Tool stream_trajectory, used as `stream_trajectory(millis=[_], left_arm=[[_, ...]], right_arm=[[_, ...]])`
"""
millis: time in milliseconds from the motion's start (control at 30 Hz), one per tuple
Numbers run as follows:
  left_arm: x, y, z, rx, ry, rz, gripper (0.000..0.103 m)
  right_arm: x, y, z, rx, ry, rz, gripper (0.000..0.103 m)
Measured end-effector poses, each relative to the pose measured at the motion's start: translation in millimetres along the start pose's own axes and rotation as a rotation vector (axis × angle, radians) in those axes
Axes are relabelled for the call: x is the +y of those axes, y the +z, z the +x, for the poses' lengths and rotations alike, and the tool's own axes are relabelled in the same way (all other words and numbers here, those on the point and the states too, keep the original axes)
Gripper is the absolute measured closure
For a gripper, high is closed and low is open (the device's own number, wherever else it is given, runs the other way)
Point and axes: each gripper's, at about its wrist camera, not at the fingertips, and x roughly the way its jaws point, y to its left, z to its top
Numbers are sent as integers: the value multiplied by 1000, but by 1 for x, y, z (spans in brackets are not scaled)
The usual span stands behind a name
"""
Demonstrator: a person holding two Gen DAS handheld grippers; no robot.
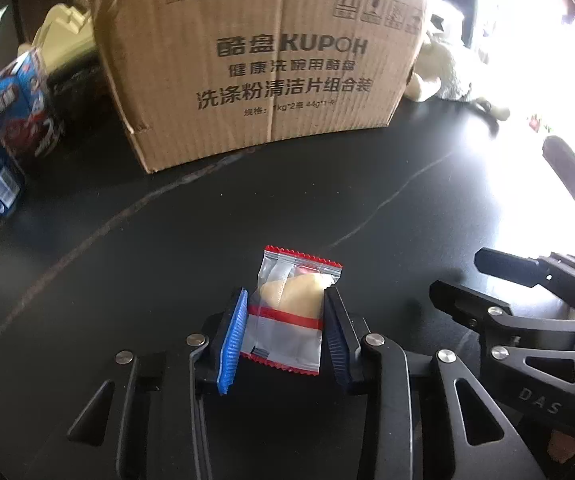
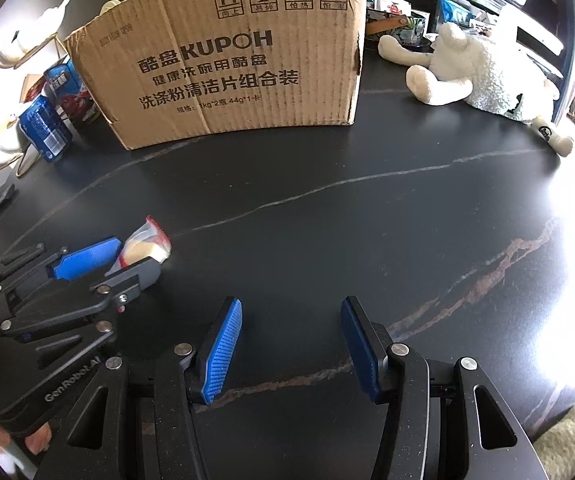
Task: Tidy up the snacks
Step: 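Grasp the red-and-white packet with the left tool, then carry the packet into the box and open the left tool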
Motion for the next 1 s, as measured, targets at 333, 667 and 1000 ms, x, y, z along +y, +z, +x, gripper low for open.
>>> stream_trajectory(millis=[333,667,1000], left_arm=[[4,5,-21,-30,-36,-62,67],[6,20,-61,-96,-21,-81,67],[-2,63,-100,-170,-8,-78,67]], right_arm=[[-4,11,-10,-46,10,7,50],[3,27,-44,-119,38,-26,50],[-2,59,-78,-187,46,-22,50]])
